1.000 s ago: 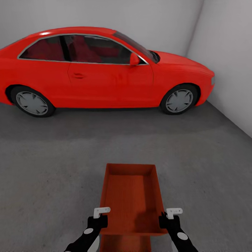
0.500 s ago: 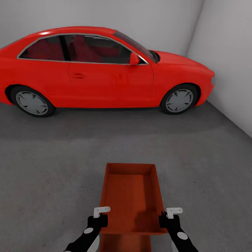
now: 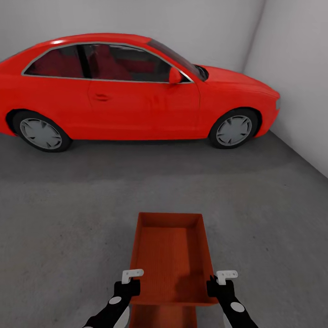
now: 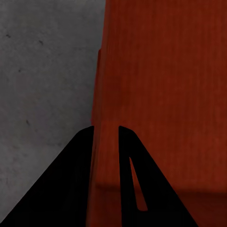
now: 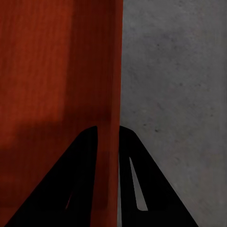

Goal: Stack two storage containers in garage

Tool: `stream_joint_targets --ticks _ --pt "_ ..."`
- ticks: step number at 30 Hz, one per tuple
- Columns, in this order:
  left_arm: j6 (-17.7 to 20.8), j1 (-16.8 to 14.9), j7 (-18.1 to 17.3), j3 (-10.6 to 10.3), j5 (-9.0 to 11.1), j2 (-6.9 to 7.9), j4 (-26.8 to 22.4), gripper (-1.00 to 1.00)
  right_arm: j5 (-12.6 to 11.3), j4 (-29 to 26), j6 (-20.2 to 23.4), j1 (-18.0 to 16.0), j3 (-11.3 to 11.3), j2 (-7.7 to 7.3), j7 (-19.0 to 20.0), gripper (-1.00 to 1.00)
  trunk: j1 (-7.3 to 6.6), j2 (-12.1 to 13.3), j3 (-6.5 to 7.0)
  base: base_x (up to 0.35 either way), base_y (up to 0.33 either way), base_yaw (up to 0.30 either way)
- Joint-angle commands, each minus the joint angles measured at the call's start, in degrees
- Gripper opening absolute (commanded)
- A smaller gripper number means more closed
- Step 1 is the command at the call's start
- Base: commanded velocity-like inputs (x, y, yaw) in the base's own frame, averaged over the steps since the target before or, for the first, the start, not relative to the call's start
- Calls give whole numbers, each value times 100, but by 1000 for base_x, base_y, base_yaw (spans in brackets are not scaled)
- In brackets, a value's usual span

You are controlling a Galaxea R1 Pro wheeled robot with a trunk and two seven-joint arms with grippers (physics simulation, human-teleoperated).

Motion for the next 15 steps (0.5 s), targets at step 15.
stream_joint_targets --ticks 15 --pt "-20 -11 22 87 -27 -8 -30 -100 32 241 -13 2 145 3 10 -100 221 -408 -185 0 0 0"
